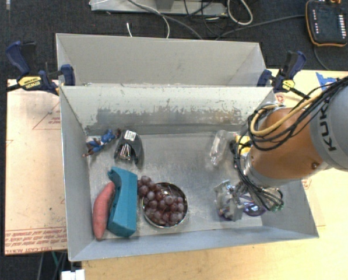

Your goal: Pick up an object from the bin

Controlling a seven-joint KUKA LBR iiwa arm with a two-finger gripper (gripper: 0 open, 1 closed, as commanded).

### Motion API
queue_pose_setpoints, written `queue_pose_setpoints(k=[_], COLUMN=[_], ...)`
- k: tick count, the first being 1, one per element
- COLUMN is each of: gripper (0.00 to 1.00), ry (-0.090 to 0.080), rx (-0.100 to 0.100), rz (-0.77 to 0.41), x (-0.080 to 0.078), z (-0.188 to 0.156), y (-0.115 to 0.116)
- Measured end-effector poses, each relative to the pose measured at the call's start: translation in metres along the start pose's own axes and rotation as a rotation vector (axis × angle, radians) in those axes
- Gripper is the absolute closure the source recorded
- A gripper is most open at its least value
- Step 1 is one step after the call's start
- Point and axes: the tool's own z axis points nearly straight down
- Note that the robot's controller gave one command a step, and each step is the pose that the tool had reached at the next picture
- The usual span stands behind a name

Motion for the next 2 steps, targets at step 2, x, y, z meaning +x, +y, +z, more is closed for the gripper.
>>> queue_pose_setpoints(k=[2], gripper=[1.0], ry=[0.005], rx=[-0.004], rz=[0.002], x=[0.0], z=[-0.068], y=[0.002])
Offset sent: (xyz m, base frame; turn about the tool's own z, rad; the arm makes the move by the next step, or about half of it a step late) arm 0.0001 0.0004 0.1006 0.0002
